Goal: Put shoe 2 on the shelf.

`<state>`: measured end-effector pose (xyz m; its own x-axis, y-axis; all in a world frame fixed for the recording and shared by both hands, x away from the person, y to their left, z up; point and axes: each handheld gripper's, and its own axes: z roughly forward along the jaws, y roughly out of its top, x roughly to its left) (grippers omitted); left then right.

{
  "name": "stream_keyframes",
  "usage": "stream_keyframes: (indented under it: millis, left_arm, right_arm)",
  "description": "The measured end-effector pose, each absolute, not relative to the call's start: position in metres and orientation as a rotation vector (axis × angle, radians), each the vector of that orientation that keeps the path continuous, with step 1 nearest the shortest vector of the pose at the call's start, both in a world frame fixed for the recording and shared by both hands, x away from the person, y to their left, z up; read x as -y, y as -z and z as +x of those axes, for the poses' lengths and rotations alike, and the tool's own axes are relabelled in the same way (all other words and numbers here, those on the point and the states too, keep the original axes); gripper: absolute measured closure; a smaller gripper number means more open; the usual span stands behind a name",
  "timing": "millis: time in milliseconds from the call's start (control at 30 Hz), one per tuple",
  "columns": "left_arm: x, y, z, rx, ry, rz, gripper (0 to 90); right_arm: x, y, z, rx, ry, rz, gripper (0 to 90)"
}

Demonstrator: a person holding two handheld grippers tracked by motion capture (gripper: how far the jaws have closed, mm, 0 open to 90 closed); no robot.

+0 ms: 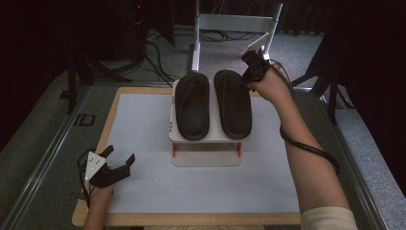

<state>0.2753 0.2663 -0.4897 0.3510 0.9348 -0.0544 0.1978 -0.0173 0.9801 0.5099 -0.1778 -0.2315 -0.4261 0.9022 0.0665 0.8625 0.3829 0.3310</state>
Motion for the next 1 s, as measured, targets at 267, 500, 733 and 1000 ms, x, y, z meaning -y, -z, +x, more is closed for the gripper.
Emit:
stream_keyframes:
  millis: [267,500,733,1000]
  left_arm:
    - [-0.267,0.490,0.275,-1.078,-0.816,1.487,9.4]
    - [-0.266,0.490,0.275,-1.076,-0.813,1.489,9.4]
    - [-0.266,0.490,0.276,-1.076,-0.812,1.492,9.4]
    - [-0.267,0.490,0.276,-1.075,-0.808,1.490,9.4]
  right_arm:
    - [0.161,0.238,0.510,-2.521,-0.433,1.595,74.8]
    - [0.159,0.241,0.510,-2.545,-0.448,1.610,73.0]
    - [0.160,0.238,0.507,-2.591,-0.510,1.610,67.8]
    - [0.161,0.236,0.505,-2.586,-0.543,1.567,59.0]
